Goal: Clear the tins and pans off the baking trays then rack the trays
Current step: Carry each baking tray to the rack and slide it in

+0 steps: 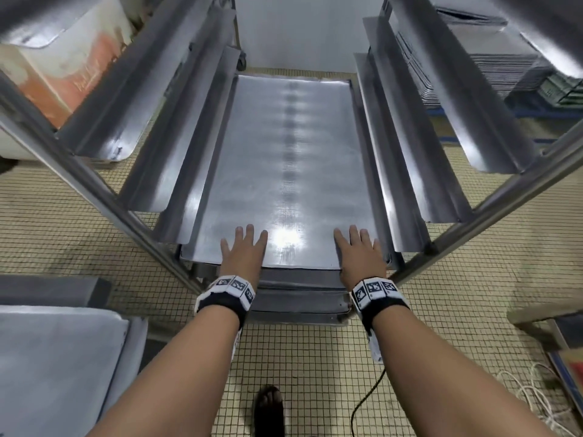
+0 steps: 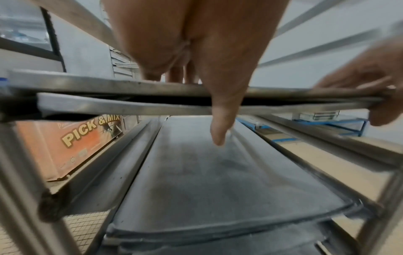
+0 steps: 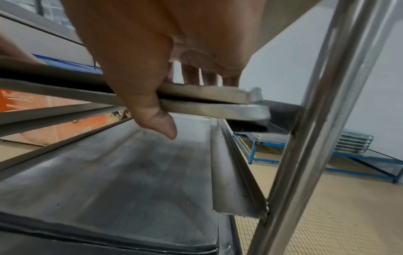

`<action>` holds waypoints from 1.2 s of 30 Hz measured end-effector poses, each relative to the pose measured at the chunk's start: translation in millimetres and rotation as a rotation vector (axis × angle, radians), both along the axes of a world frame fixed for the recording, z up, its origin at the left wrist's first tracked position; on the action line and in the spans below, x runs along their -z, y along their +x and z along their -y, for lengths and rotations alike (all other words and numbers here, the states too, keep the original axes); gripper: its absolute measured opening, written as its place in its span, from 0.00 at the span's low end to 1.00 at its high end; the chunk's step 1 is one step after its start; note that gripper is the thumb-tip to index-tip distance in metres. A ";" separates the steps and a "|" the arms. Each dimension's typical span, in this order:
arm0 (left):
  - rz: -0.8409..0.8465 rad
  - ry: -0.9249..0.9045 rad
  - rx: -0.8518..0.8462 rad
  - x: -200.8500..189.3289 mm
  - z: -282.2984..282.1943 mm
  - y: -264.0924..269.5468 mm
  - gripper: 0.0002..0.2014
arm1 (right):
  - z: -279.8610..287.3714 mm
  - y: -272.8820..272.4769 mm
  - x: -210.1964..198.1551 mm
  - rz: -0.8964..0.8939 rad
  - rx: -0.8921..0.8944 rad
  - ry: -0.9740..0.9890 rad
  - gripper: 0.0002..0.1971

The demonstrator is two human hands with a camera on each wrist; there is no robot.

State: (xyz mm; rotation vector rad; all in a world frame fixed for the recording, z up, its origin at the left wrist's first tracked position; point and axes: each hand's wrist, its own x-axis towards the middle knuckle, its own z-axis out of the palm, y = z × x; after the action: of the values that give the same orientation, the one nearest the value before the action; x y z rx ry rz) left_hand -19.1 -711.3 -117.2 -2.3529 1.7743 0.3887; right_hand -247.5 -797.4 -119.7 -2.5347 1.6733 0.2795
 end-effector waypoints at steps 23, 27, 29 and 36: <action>-0.202 -0.165 -0.551 -83.9 -330.3 11.5 0.25 | -287.1 90.0 -105.3 0.206 -0.369 0.237 0.13; -0.192 -0.087 -0.786 -73.3 -447.3 41.2 0.27 | -371.8 122.8 -109.2 0.236 -0.506 0.272 0.14; -0.186 -0.031 -0.854 -65.2 -509.3 53.1 0.29 | -415.6 134.1 -105.5 0.242 -0.564 0.294 0.14; -0.219 0.080 -1.104 -32.3 -697.5 50.1 0.37 | -568.1 153.6 -84.5 0.240 -0.639 0.309 0.17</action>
State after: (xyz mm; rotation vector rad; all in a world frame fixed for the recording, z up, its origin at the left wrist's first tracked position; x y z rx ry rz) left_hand 31.0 -13.8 -84.8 -3.0751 0.2999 0.8278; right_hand -93.9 -229.3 -35.2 -2.6433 0.6466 0.2369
